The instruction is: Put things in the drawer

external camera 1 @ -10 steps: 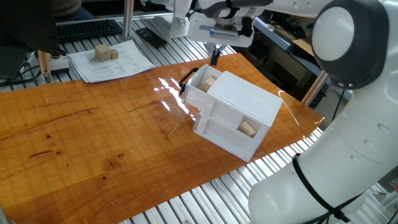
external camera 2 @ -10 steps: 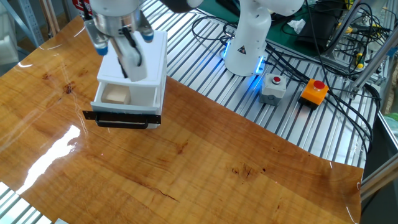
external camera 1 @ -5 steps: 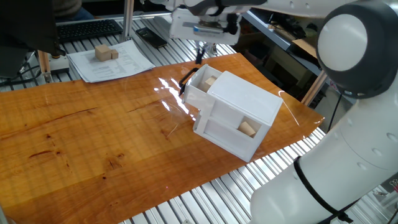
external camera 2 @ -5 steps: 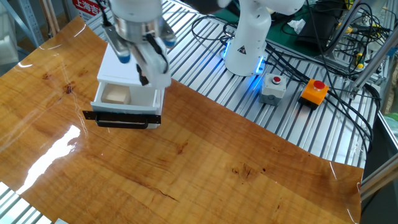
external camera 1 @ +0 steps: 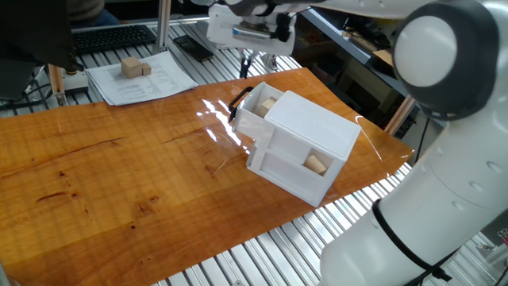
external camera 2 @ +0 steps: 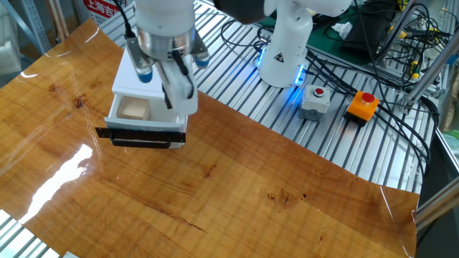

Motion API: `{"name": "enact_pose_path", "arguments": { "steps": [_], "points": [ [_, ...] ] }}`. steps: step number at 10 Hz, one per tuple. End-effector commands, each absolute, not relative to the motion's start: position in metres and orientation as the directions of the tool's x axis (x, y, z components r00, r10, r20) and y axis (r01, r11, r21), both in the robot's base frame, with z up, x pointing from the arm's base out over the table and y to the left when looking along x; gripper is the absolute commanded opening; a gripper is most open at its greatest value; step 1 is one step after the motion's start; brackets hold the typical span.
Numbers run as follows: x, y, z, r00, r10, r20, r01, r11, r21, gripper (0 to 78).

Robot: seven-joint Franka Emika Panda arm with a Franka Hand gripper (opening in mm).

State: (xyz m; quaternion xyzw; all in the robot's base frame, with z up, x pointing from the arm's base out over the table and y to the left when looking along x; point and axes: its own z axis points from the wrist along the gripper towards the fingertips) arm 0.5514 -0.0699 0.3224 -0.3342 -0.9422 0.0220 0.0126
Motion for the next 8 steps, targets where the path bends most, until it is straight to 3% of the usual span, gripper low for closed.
{"name": "enact_pose_path", "arguments": {
  "steps": [1, 8],
  "points": [
    [0.569, -0.068, 0.313, -0.720, 0.693, -0.005, 0.693, 0.720, -0.043, 1.1],
    [0.589, -0.067, 0.293, -0.669, 0.742, -0.042, 0.743, 0.668, -0.024, 1.1]
  ]
}}
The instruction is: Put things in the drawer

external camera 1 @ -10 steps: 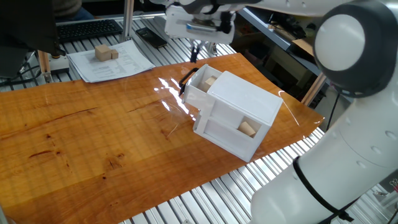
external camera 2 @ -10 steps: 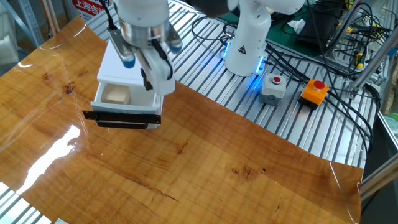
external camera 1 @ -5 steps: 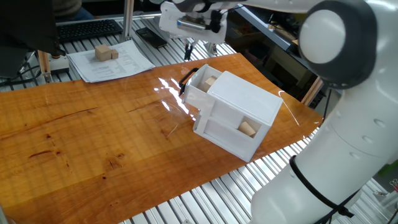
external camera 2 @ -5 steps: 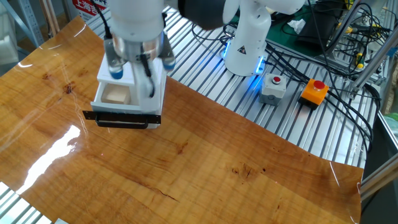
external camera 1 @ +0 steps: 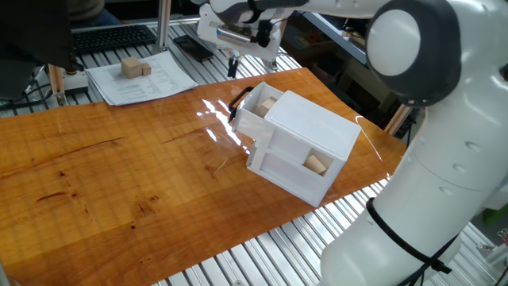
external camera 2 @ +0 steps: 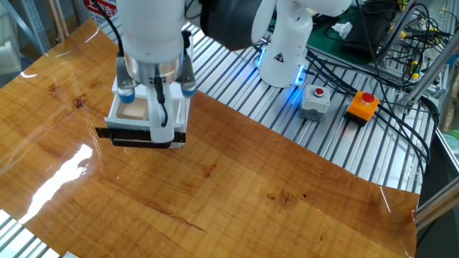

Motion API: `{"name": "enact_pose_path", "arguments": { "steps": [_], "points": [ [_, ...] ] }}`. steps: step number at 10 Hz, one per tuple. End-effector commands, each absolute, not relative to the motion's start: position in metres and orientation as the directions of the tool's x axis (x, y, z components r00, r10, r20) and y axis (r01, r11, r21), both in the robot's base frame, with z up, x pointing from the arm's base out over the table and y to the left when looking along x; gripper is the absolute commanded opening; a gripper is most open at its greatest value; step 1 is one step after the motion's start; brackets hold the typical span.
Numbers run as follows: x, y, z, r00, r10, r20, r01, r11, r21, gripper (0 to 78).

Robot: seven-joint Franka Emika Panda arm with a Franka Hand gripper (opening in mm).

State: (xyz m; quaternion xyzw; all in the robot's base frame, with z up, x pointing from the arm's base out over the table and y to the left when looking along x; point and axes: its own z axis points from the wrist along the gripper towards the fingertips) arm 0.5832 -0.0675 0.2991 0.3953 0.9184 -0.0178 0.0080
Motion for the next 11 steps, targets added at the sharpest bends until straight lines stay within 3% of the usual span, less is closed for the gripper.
{"name": "enact_pose_path", "arguments": {
  "steps": [1, 11],
  "points": [
    [0.591, -0.067, 0.290, -0.663, 0.747, -0.044, 0.749, 0.663, -0.025, 1.1],
    [0.603, -0.069, 0.251, -0.641, 0.765, -0.070, 0.768, 0.640, -0.036, 1.1]
  ]
}}
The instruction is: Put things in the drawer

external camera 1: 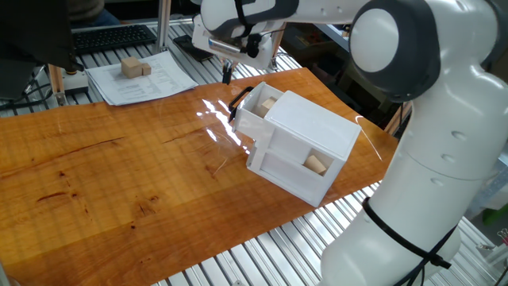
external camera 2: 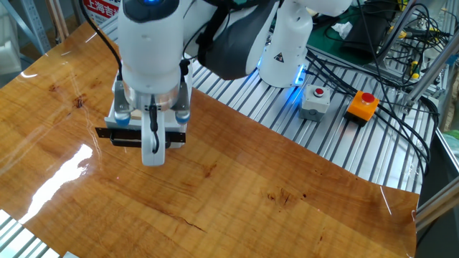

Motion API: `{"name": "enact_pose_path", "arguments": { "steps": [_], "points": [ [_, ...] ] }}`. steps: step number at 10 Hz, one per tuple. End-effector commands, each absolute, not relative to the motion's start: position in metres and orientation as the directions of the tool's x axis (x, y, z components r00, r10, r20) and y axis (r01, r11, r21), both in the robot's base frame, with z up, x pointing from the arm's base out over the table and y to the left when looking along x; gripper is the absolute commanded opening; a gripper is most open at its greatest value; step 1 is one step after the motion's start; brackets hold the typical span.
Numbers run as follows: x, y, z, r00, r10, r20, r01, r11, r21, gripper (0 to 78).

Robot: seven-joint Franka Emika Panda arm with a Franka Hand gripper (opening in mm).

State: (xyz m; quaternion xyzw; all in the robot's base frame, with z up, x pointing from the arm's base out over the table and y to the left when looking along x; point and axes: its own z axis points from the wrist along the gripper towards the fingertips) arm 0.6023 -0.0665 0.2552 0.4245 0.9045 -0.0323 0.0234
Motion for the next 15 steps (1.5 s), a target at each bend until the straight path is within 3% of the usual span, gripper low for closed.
{"name": "enact_pose_path", "arguments": {
  "steps": [1, 15],
  "points": [
    [0.602, -0.071, 0.247, -0.643, 0.763, -0.069, 0.766, 0.642, -0.036, 1.1],
    [0.583, -0.095, 0.225, -0.645, 0.762, -0.055, 0.764, 0.643, -0.058, 1.1]
  ]
}}
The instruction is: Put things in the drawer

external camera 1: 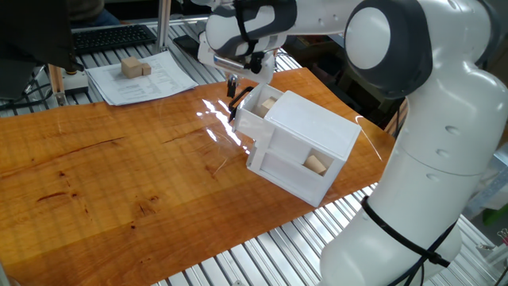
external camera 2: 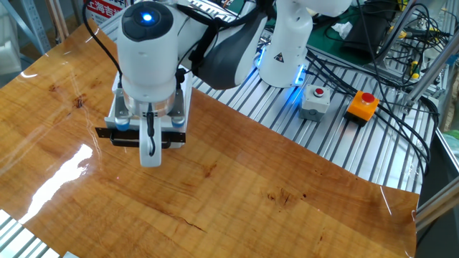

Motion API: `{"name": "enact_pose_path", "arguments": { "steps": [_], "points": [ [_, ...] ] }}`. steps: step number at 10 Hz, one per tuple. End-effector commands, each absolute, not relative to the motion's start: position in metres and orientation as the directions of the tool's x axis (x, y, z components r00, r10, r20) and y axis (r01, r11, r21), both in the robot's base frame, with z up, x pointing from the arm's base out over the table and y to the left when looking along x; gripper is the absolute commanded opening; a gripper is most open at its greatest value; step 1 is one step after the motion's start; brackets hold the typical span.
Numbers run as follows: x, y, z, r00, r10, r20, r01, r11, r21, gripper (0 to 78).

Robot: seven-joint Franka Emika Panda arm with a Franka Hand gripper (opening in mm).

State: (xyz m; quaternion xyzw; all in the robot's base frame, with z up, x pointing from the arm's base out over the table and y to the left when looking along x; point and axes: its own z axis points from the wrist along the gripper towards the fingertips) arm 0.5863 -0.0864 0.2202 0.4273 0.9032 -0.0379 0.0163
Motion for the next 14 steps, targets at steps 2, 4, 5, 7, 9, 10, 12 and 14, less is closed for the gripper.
{"name": "enact_pose_path", "arguments": {
  "steps": [2, 4, 5, 7, 9, 10, 12, 14],
  "points": [
    [0.580, -0.100, 0.228, -0.647, 0.761, -0.050, 0.763, 0.644, -0.060, 1.1],
    [0.572, -0.103, 0.226, -0.647, 0.760, -0.053, 0.762, 0.644, -0.067, 1.1],
    [0.570, -0.104, 0.224, -0.649, 0.759, -0.055, 0.761, 0.646, -0.068, 1.1],
    [0.563, -0.112, 0.222, -0.660, 0.750, -0.055, 0.751, 0.656, -0.071, 1.1],
    [0.558, -0.119, 0.226, -0.662, 0.748, -0.048, 0.749, 0.658, -0.076, 1.1],
    [0.557, -0.119, 0.227, -0.662, 0.748, -0.048, 0.749, 0.658, -0.076, 1.1],
    [0.546, -0.124, 0.224, -0.660, 0.750, -0.053, 0.751, 0.655, -0.080, 1.1],
    [0.538, -0.130, 0.223, -0.662, 0.747, -0.057, 0.749, 0.657, -0.081, 1.1]
  ]
}}
